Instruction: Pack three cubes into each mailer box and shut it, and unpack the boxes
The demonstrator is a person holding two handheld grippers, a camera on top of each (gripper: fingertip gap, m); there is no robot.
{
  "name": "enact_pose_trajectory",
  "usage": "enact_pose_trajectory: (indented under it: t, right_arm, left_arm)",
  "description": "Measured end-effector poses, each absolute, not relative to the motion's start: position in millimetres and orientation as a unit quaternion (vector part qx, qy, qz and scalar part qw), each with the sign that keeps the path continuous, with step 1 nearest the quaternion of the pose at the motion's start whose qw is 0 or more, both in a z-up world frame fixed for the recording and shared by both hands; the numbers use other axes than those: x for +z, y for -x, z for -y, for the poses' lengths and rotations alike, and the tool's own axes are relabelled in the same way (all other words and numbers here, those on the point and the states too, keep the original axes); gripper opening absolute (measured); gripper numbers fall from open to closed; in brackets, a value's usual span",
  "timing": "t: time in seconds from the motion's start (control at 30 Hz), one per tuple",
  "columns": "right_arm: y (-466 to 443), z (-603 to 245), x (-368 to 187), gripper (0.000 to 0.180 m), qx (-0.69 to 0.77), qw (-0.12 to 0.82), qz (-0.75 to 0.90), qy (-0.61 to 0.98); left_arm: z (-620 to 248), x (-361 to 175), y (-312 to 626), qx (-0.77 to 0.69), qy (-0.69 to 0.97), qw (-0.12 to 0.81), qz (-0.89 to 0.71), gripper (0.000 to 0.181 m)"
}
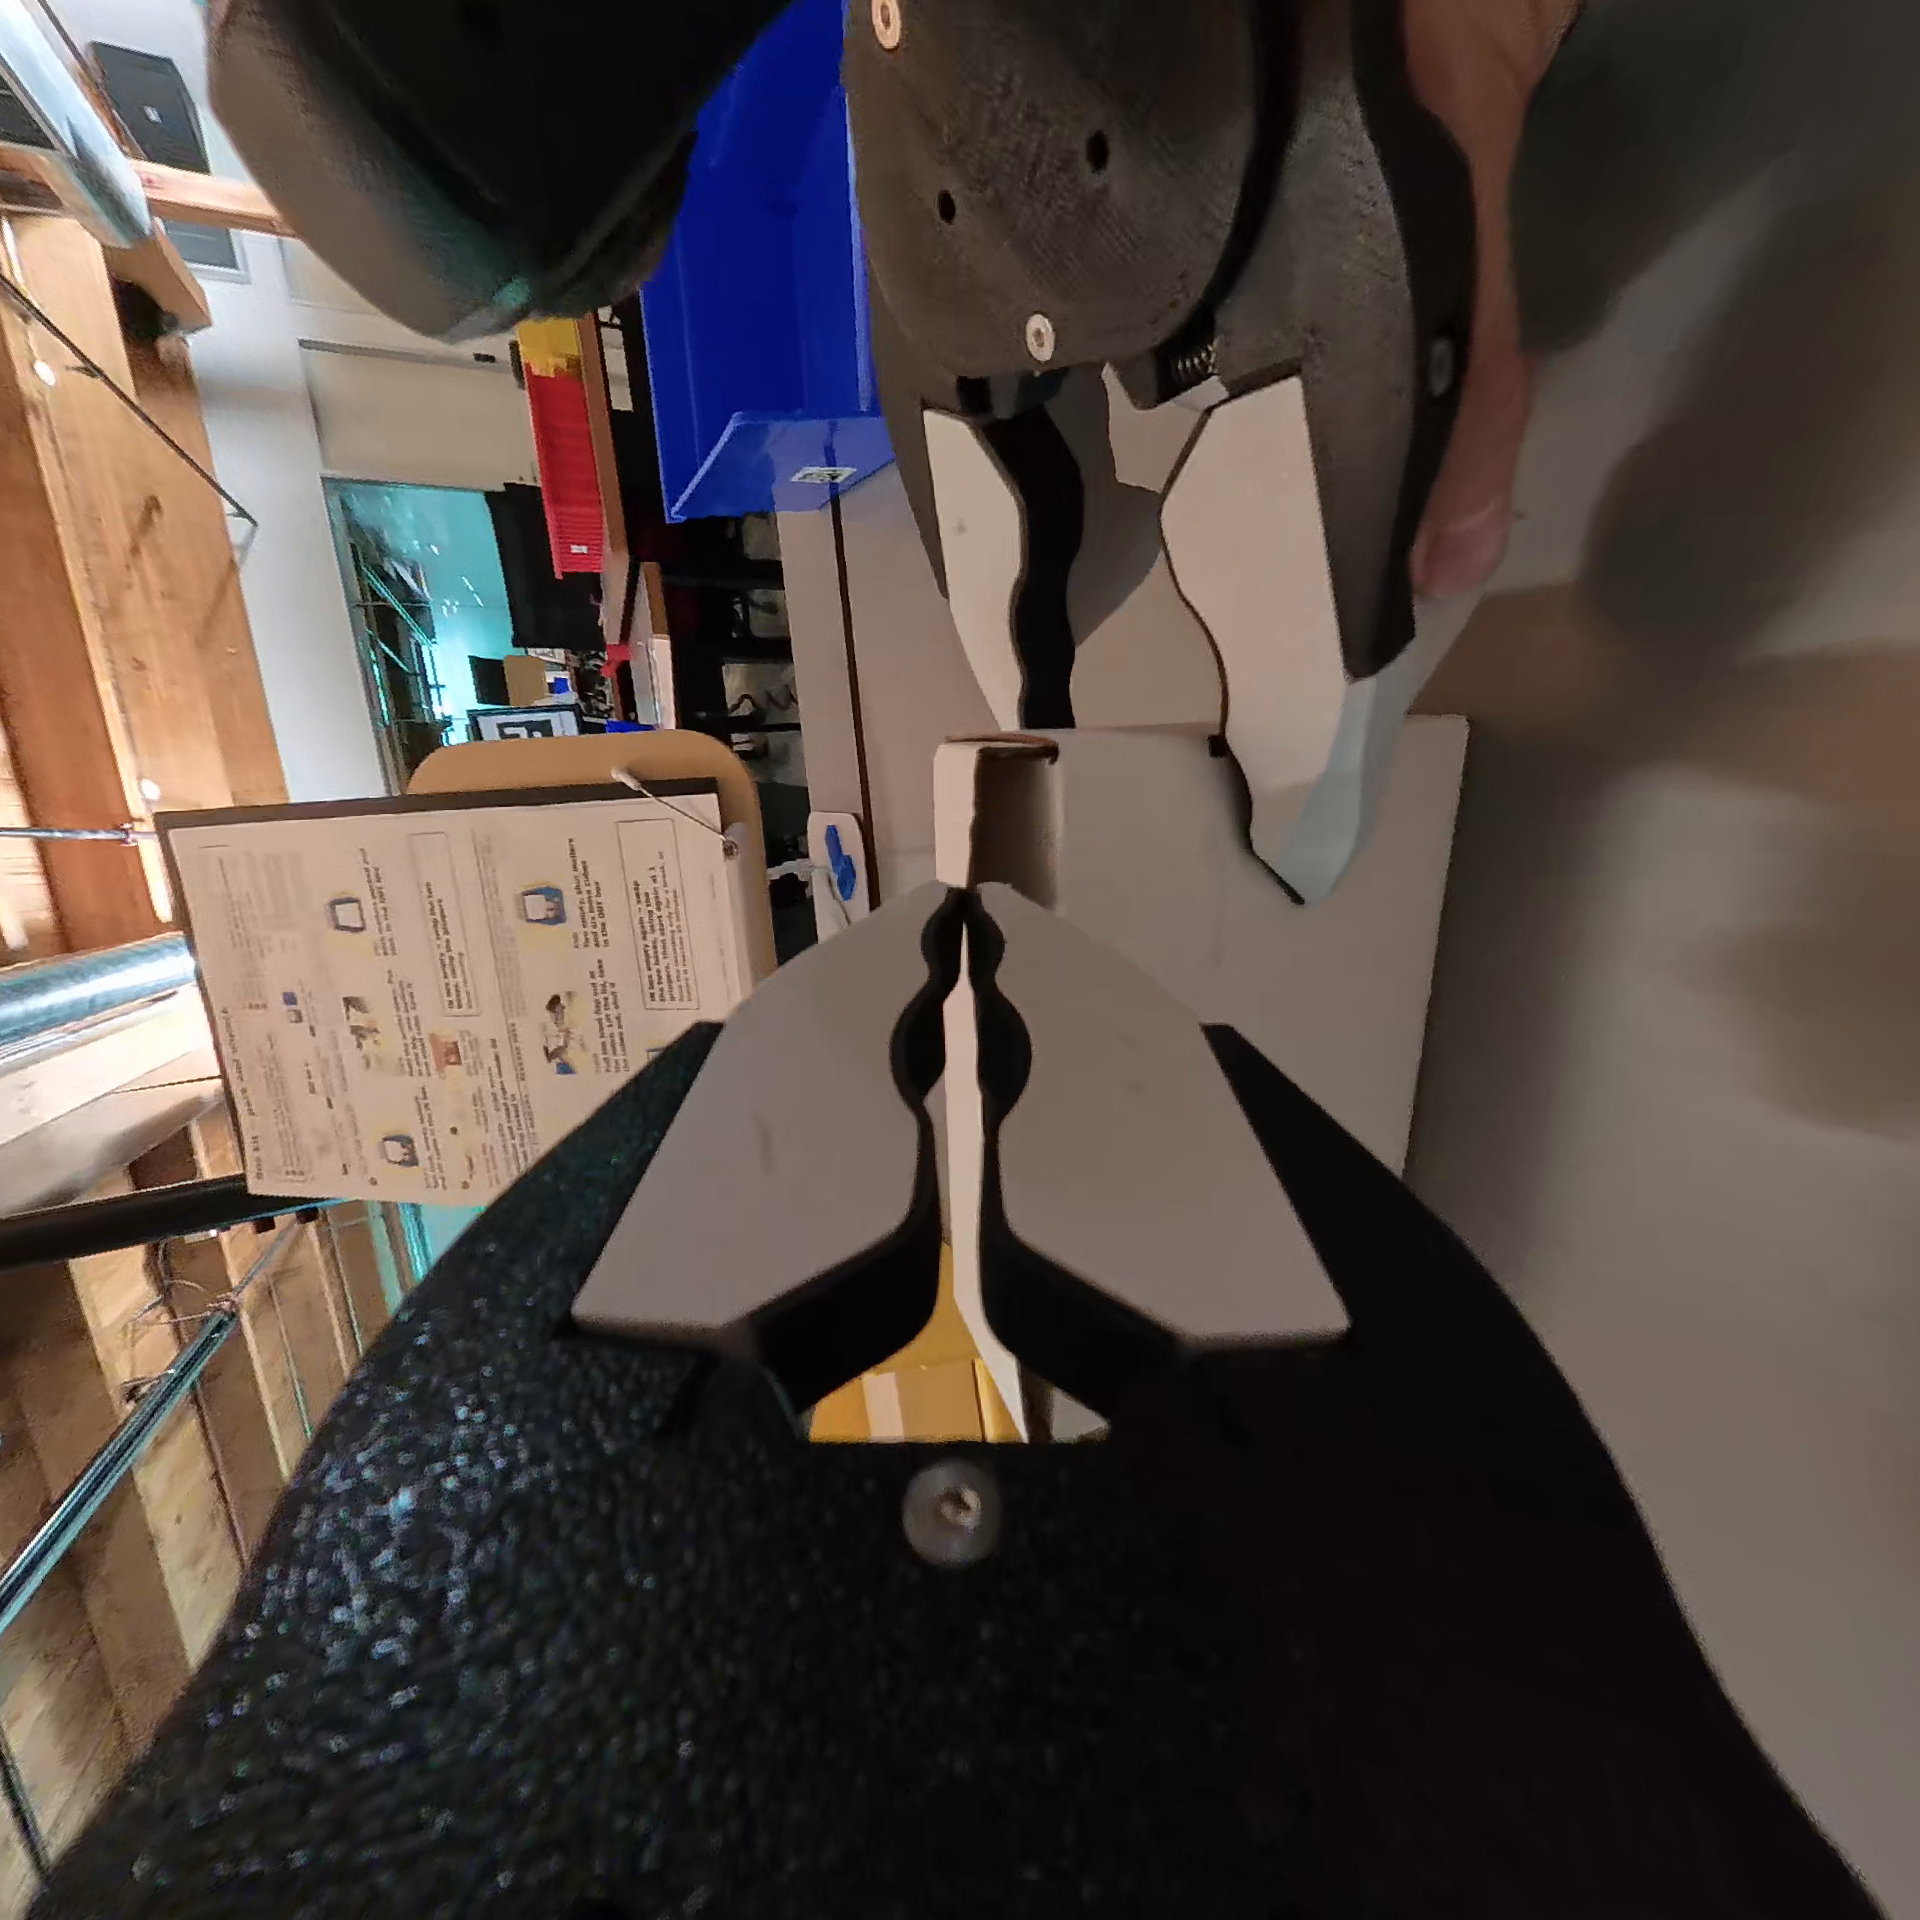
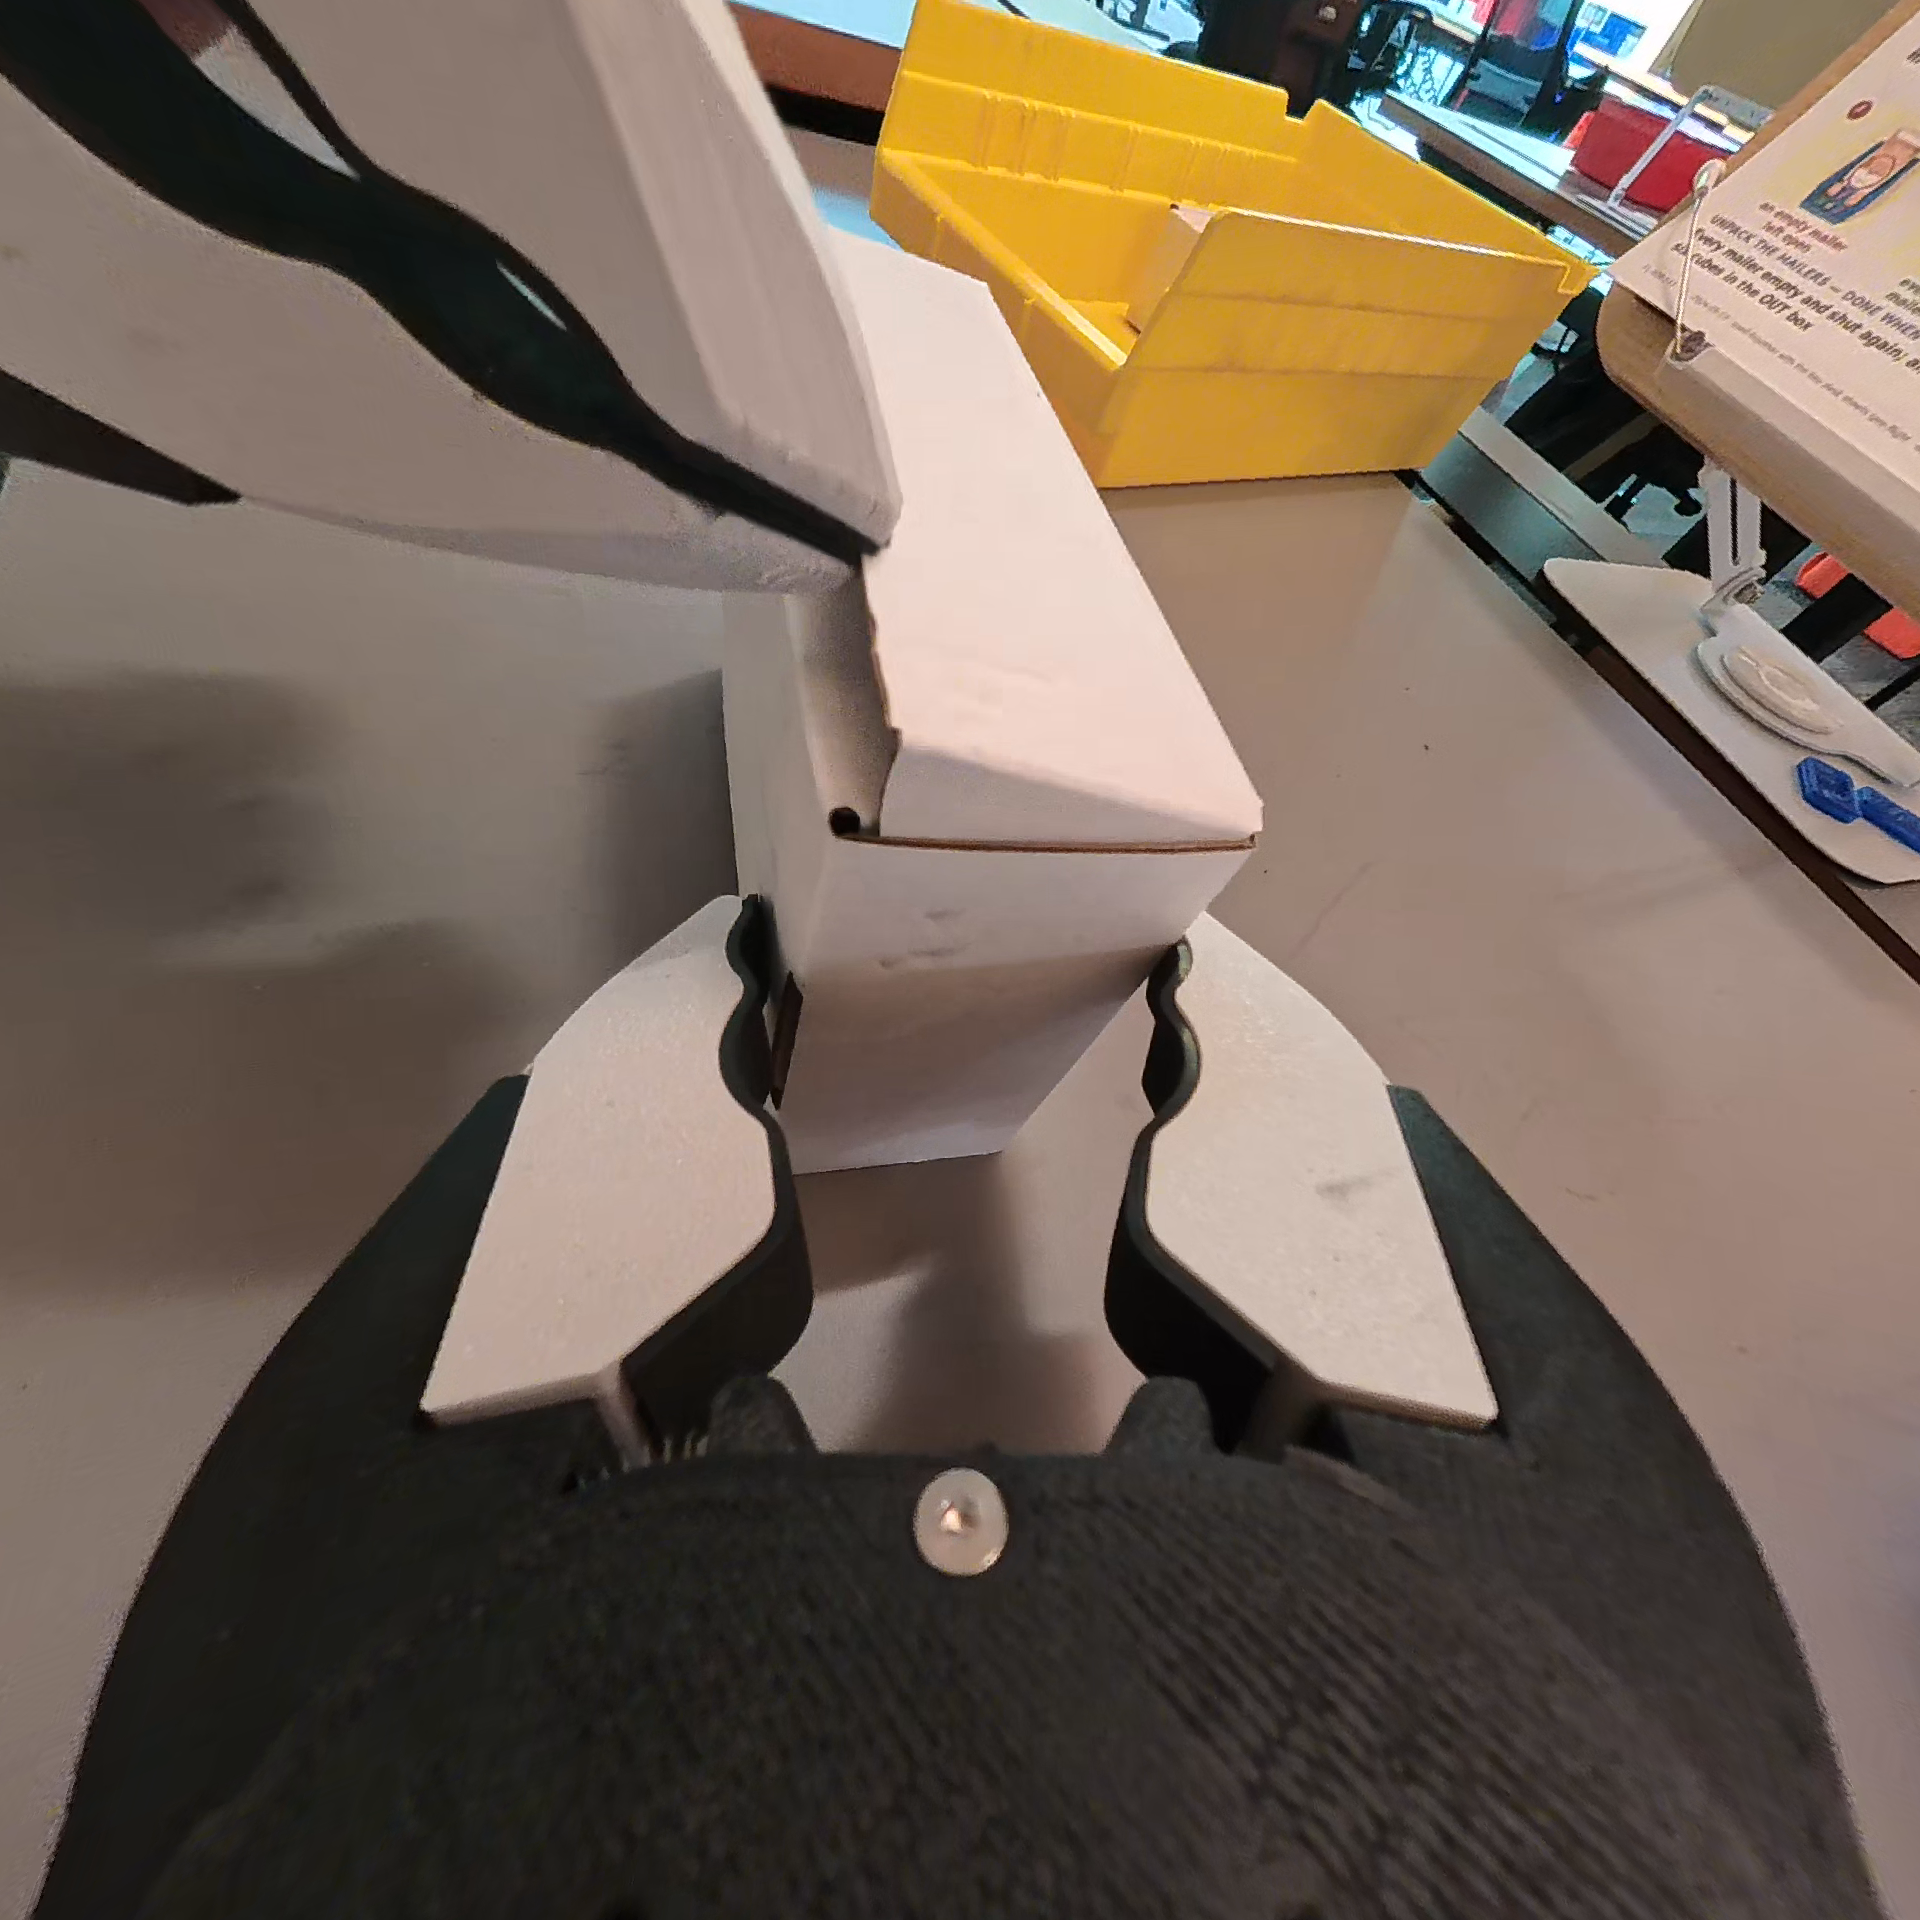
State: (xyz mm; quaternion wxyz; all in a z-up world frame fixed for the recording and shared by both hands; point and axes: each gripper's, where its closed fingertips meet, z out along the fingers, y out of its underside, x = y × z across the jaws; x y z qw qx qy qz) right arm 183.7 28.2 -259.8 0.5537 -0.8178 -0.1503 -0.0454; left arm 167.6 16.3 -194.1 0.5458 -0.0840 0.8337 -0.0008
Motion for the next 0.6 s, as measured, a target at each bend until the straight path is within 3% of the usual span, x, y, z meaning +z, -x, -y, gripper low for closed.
enact_pose_trajectory:
  t: [0.23,0.6]
  right_arm:
    - [-183.4,-27.7,-259.6,0.071,-0.045,0.554,0.151,0.817]
    - [-183.0,-27.5,-260.0,0.071,-0.040,0.553,0.152,0.818]
  left_arm:
    - [-37.9,-197.2,-160.5,-0.003,0.103,0.550,-0.829,0.014]
    - [-104.2,-194.6,-132.6,0.014,0.164,0.536,-0.828,0.020]
